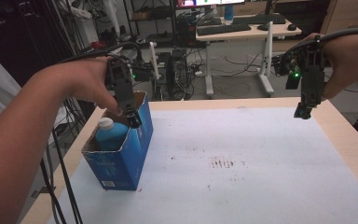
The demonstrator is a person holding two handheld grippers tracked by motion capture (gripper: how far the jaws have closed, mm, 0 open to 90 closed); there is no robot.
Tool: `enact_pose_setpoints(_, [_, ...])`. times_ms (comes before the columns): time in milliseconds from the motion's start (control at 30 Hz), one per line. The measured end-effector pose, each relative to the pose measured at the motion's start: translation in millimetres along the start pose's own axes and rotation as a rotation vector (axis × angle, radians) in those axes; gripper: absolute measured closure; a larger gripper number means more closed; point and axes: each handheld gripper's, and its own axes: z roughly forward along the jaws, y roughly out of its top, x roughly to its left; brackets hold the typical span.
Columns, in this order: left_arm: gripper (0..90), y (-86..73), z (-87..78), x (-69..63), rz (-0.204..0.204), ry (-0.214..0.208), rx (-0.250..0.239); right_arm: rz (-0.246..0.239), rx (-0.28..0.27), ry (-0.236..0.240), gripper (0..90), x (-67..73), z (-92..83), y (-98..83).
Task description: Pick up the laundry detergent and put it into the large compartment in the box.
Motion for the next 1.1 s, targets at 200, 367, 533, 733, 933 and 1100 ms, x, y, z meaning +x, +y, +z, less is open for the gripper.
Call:
enact_pose_setpoints(200, [6.6,17.7,2.7,-10.8,0.063,-0.008,-0.002,-0.002,0.003,0.001,2.7,0.0,-0.1,-3.5])
enact_pose_setpoints(367, [6.6,29.5,6.8,-15.3,0.105,-0.025,0.009,0.004,0.003,0.007,2.7,1.7,1.8,-5.8])
enact_pose_setpoints(533, [6.6,39.8,12.5,-19.3,0.155,-0.047,0.026,0.008,0.001,0.011,2.7,1.6,4.2,-8.0])
enact_pose_setpoints(733, [6.6,51.3,19.8,-22.3,0.201,-0.041,0.052,0.012,0.006,0.014,2.7,2.4,4.9,-8.0])
enact_pose_setpoints(933, [6.7,61.4,25.6,-22.1,0.220,-0.036,0.060,0.014,0.003,0.018,2.7,7.4,6.2,-5.6])
enact_pose_setpoints(1100, [6.7,70.0,31.3,-24.8,0.239,-0.043,0.070,0.008,0.014,0.022,2.7,12.0,8.2,-5.1])
